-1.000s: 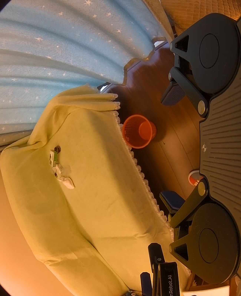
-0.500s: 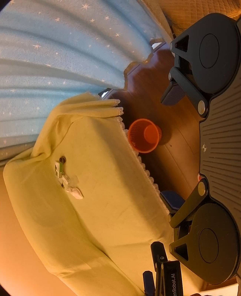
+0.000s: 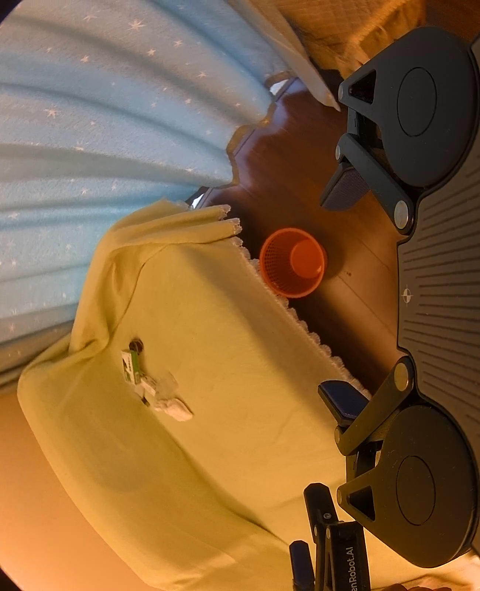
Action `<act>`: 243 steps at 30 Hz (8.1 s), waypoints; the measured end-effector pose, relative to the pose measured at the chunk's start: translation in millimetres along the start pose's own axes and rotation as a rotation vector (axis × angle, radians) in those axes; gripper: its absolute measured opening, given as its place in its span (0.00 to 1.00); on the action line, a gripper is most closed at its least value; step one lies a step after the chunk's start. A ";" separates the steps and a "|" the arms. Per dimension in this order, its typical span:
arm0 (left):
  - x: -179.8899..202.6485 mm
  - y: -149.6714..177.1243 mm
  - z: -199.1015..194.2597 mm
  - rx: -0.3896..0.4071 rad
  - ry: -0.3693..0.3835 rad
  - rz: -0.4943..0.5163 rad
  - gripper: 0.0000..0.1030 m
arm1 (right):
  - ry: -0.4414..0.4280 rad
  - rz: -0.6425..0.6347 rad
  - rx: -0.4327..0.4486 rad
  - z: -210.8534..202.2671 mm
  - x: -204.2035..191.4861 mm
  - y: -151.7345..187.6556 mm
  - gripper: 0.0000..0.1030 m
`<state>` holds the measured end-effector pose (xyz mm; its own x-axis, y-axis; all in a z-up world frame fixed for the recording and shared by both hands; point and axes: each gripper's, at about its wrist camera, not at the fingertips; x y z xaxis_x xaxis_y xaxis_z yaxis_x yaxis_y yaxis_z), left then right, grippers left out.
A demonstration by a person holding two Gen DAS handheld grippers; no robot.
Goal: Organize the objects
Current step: 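Approach the sofa with both tools open, then grasp the rim of the orange mesh wastebasket with the right tool, then lift the wastebasket onto the sofa seat with the right tool, then grasp the white glove with the left tool, then carry the glove into the wastebasket and open the left tool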
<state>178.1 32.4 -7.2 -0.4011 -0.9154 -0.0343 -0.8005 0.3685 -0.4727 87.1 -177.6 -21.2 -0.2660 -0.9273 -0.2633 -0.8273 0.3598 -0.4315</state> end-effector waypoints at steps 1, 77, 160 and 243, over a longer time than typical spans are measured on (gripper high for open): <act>-5.9 -2.0 2.4 -0.002 0.008 0.014 0.92 | 0.002 0.014 0.003 3.5 -2.9 -0.5 0.94; -10.3 83.0 554.2 -0.098 -0.086 -0.157 0.90 | 0.068 0.293 -0.105 605.3 227.5 47.0 0.06; -294.6 -263.3 470.1 0.071 -0.053 -0.065 0.83 | 0.353 0.147 0.195 415.2 -51.6 -349.1 0.06; -152.1 -295.9 433.9 0.180 0.515 0.172 0.20 | 0.246 0.152 0.187 408.3 -15.3 -349.3 0.06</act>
<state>669.2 -7.7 -244.2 -0.7205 -0.6307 0.2882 -0.6339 0.4306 -0.6424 582.1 -247.0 -218.8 -0.5091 -0.8507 -0.1307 -0.6701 0.4870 -0.5601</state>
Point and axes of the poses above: each gripper's, at about its wrist camera, not at the fingertips, and z roughly the way its jaws point, x to its right, y to its underside, and after that the axes turned 1 degree about -x, right-handed
